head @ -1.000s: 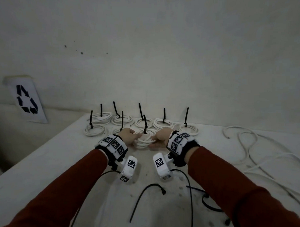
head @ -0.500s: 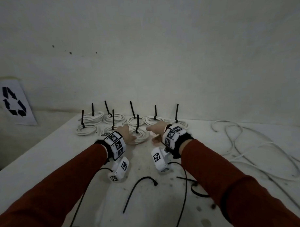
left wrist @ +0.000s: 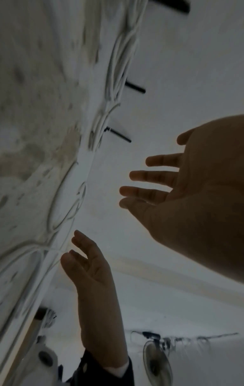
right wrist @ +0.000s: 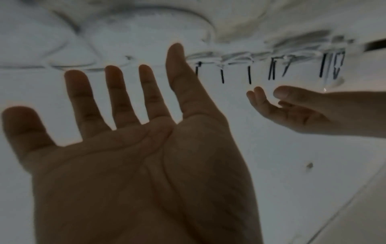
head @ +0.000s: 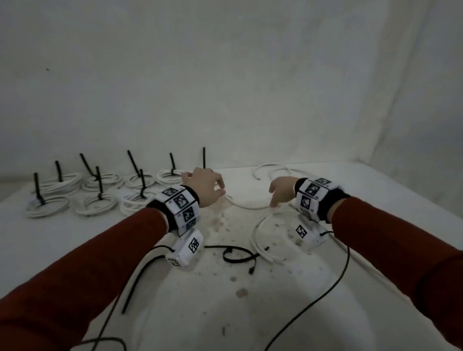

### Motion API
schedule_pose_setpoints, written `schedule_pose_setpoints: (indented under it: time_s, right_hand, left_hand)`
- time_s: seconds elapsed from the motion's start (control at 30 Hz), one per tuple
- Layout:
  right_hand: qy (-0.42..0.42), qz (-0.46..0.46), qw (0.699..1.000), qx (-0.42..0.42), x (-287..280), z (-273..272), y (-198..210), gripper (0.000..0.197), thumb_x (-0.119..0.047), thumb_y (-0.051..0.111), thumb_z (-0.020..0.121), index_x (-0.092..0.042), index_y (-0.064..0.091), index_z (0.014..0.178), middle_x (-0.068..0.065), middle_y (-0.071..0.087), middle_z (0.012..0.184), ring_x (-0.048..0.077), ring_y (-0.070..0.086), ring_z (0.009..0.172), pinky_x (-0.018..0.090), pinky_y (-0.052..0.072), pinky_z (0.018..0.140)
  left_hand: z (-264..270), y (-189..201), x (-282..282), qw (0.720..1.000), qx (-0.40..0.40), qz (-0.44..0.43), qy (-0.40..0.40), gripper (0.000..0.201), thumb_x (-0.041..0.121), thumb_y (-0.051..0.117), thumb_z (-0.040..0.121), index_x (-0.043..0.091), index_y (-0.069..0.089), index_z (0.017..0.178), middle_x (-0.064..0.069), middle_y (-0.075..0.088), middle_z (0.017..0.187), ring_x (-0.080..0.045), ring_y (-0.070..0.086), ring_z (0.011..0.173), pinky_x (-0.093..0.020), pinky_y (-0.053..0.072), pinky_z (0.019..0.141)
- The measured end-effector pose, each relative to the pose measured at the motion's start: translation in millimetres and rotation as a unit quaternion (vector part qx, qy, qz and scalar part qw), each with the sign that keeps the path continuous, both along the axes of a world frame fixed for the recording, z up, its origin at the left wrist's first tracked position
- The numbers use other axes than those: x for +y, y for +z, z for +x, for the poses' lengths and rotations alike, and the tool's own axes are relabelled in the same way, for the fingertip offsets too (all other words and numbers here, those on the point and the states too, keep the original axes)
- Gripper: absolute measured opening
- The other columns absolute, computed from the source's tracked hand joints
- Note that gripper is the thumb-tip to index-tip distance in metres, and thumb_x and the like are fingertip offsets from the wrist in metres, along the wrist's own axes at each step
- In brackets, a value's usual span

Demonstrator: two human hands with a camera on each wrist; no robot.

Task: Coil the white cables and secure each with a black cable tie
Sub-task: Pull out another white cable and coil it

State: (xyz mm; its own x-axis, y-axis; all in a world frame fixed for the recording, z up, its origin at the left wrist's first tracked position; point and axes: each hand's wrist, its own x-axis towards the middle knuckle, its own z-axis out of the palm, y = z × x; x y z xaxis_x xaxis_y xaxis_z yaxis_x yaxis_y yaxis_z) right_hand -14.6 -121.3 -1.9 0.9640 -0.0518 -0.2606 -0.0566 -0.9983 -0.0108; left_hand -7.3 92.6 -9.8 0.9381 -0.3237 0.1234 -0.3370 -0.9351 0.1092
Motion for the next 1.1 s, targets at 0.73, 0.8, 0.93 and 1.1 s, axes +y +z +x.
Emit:
schedule_pose_setpoints:
  time_s: [0.73,0.8,0.93,1.1]
  right_hand:
    - [0.074,0.313,0.888,-0.328,-52.5,-36.4,53.1,0.024,-0.038,0.066,0.087,-0.018,0.061,0.075,-0.006,0.054,0.057,0.007,0.048,0.053,0.022,0.037,0.056]
    - [0.077,0.307,0.884,-0.345,-57.5,-40.2,63.0,0.031,-0.04,0.066,0.087,-0.015,0.06,0.07,-0.004,0.048,0.054,0.01,0.043,0.053,0.025,0.034,0.056]
    - [0.073,0.263,0.893,-0.357,-66.3,-38.4,77.0,0.039,-0.04,0.059,0.092,-0.009,0.064,0.069,-0.002,0.052,0.055,0.018,0.053,0.056,0.028,0.039,0.058]
    - [0.024,0.367,0.862,-0.35,-74.8,-31.8,86.4,0.053,-0.045,0.059,0.09,-0.001,0.059,0.061,0.01,0.061,0.057,0.014,0.054,0.051,0.022,0.039,0.058]
  left_hand:
    - [3.5,66.0,-47.3,0.891,0.078,-0.442,-0.069,0.029,0.02,0.036,0.099,0.017,0.047,0.072,-0.001,0.04,0.065,-0.015,0.032,0.05,-0.02,0.023,0.043]
    - [7.2,86.2,-26.3,0.886,0.048,-0.458,-0.058,0.03,0.022,0.036,0.099,0.018,0.048,0.071,0.001,0.04,0.063,-0.014,0.031,0.048,-0.019,0.023,0.042]
    - [6.4,124.4,16.6,0.849,-0.008,-0.528,-0.022,0.027,0.014,0.035,0.095,0.018,0.045,0.07,0.0,0.034,0.059,-0.005,0.027,0.033,-0.011,0.019,0.038]
    - [2.8,148.9,78.5,0.829,-0.037,-0.558,0.0,0.028,0.014,0.038,0.098,0.015,0.047,0.072,0.003,0.03,0.051,-0.006,0.023,0.033,-0.011,0.018,0.037]
